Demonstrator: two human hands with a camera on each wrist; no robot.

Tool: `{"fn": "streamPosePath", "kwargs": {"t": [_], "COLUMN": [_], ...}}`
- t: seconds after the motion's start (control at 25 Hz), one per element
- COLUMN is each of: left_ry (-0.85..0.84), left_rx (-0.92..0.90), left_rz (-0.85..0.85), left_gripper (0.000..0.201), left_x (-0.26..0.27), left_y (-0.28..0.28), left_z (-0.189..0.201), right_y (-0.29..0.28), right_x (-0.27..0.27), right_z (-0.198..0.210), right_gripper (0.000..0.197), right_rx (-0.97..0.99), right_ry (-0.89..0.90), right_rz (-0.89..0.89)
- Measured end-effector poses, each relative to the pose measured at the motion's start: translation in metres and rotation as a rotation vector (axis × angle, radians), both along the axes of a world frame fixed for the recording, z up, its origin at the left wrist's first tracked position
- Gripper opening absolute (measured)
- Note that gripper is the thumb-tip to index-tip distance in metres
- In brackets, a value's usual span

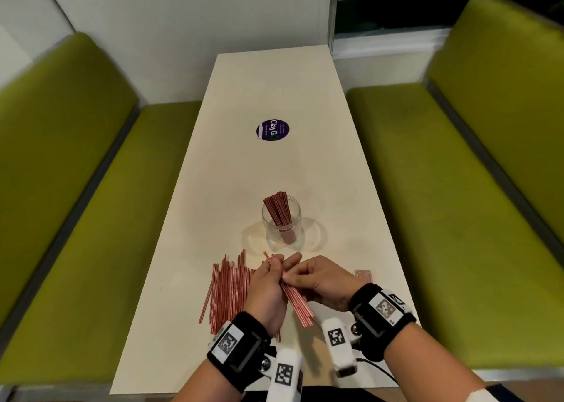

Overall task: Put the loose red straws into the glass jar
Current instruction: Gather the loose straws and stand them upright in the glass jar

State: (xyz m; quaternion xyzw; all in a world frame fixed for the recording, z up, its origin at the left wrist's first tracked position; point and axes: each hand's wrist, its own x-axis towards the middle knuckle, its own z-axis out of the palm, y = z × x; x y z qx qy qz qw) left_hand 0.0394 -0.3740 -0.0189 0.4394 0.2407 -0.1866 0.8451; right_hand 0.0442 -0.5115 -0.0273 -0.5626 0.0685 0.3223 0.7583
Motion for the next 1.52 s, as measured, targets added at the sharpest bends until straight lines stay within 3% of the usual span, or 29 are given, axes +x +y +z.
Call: {"fn": "streamPosePath", "kwargs": {"t": [0.24,0.36,0.48,0.56,0.68,0.76,0.84,0.92,1.0,1.12,1.32,1.52], "left_ry": [0.040,0.024,0.022,0.017,-0.010,-0.015,-0.005,0.003,0.007,0.002,0.014,-0.010], "left_rx": [-0.005,-0.058,-0.080,-0.068,-0.053,-0.033,-0.005,0.014,0.026,0.046,0.088,0.077], "left_rz": [0.111,0.197,0.242,0.238,0.219,0.204,0.196,0.190,0.180,0.190,0.244,0.273], "left_gripper": [0.026,0.019,0.018,0.018,0.020,0.020,0.020,0.020,0.020,0.020,0.023,0.019], "left_x": [0.022,0.029,0.036,0.039,0.041,0.040,0.038,0.034,0.030,0.025,0.019,0.014], "left_y": [0.004,0.007,0.010,0.012,0.018,0.023,0.027,0.030,0.034,0.043,0.058,0.071], "left_z": [-0.002,0.007,0.011,0.009,0.006,0.004,0.004,0.004,0.004,0.000,-0.008,-0.013], "right_y": [0.007,0.007,0.009,0.011,0.012,0.020,0.032,0.041,0.042,0.040,0.055,0.063], "right_x": [0.001,0.005,0.004,0.003,0.000,-0.005,-0.011,-0.012,-0.008,0.001,0.007,0.003], "right_z": [-0.014,-0.014,-0.014,-0.016,-0.011,-0.005,0.001,0.000,-0.004,-0.014,-0.021,-0.024], "right_gripper": [0.012,0.005,0.020,0.018,0.033,0.036,0.019,0.026,0.017,0.009,0.012,0.037], "right_rx": [0.035,0.010,-0.059,-0.297,-0.907,-1.116,-1.140,-1.150,-1.221,-1.192,-0.923,-1.128], "right_ry": [0.090,0.116,0.105,-0.019,-0.265,-0.341,-0.397,-0.371,-0.362,-0.267,-0.153,-0.149], "right_rz": [-0.300,-0.301,-0.192,-0.028,0.426,0.584,0.610,0.621,0.618,0.444,0.075,0.220]}}
